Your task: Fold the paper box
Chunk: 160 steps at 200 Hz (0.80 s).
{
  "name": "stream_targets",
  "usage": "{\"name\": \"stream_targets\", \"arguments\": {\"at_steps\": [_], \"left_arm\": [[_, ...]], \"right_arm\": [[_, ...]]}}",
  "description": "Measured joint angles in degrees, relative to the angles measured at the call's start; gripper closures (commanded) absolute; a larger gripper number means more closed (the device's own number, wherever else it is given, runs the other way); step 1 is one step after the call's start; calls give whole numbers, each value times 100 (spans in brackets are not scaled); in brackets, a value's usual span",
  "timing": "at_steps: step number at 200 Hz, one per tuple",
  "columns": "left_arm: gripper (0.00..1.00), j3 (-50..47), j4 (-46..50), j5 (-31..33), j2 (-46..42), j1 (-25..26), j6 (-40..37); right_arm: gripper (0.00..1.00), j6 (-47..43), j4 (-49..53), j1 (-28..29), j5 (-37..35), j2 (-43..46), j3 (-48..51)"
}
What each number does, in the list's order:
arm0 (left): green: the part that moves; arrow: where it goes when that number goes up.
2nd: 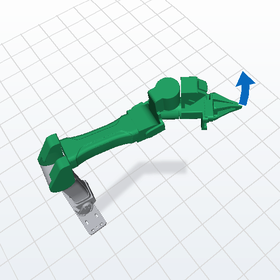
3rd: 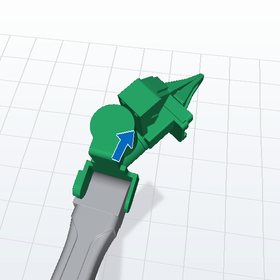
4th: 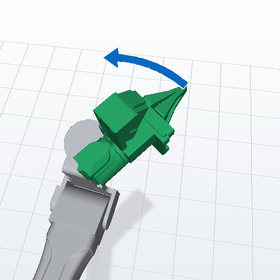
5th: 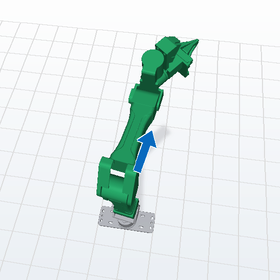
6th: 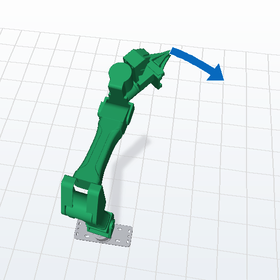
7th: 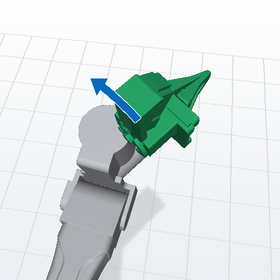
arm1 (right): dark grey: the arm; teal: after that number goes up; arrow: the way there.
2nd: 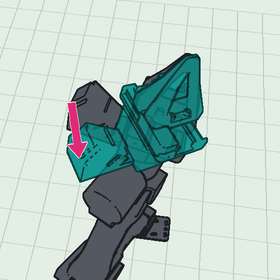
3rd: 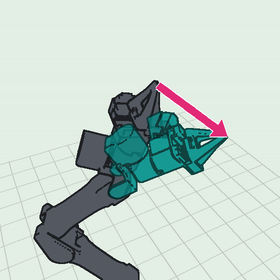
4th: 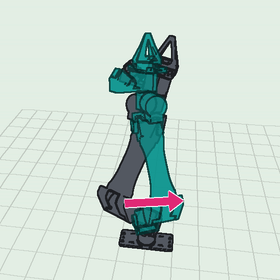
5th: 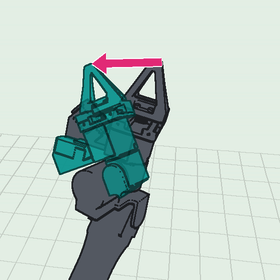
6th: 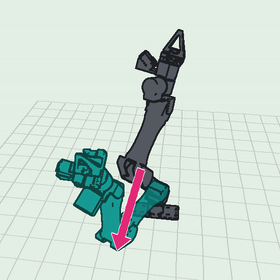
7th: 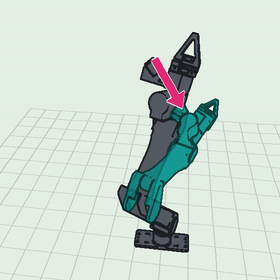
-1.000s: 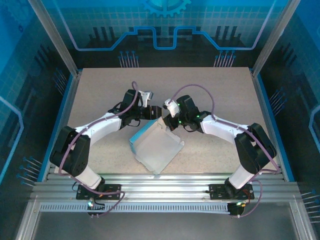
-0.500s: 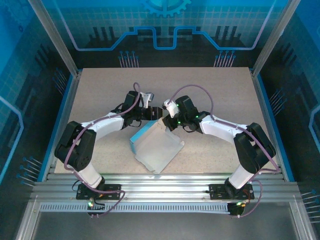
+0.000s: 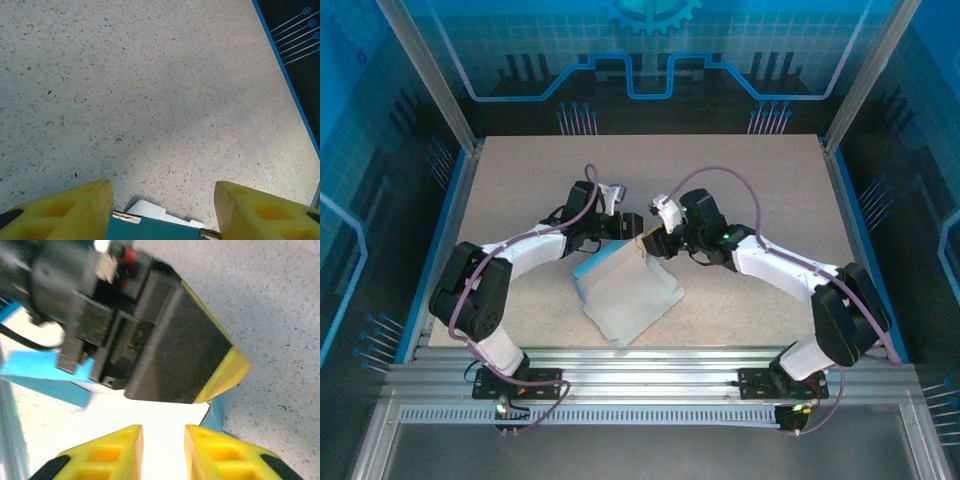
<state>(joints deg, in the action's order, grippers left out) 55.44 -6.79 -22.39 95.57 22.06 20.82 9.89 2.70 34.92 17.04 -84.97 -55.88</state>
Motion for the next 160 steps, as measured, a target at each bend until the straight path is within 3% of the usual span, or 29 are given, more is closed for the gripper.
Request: {"name": "stream_targets", "arguments": {"at_steps": [21, 53, 66, 88, 160], "left_arm": [[44, -2, 2, -17, 0, -9, -2], [44, -2, 2, -46, 0, -22, -4], [45, -2, 2, -46, 0, -22, -7], [44, -2, 2, -57, 0, -22, -7], [45, -2, 2, -94, 0, -22, -4]], "right_arm": [[38, 249, -219, -216, 219, 356, 238], [28, 428, -807, -597, 483, 758, 815], [30, 407, -940, -688, 487, 802, 994], [43, 361, -1034, -909, 603, 752, 1119], [47, -166, -1447, -1005, 909, -525, 1119]]}}
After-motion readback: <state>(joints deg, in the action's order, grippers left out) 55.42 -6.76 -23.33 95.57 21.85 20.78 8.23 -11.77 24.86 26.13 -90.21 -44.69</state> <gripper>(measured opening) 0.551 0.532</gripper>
